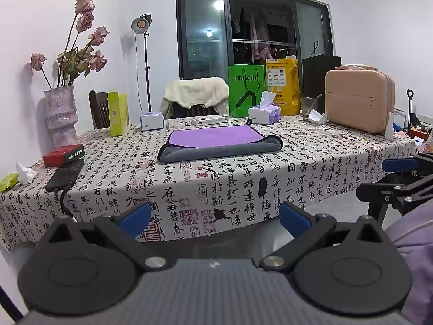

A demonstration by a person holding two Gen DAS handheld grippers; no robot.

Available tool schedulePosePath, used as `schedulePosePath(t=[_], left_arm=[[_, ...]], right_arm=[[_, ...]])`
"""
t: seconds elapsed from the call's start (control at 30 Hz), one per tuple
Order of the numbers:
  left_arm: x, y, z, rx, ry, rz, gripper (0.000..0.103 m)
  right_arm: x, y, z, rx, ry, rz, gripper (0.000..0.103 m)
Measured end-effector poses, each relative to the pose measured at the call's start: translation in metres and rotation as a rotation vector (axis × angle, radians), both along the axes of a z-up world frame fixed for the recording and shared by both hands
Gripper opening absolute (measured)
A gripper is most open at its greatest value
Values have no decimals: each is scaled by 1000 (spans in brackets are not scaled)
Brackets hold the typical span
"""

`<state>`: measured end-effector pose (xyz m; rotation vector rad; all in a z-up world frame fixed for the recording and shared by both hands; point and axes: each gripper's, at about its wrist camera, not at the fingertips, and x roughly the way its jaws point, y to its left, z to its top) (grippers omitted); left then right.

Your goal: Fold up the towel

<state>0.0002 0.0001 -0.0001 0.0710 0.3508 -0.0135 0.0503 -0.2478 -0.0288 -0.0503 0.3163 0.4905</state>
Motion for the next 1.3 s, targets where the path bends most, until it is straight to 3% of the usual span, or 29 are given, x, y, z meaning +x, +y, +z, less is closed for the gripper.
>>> schedulePosePath(t=[1.3], left_arm=[[1,0,1,6,5,-2,103]], right_arm=[[2,2,-3,3,9,1,102]])
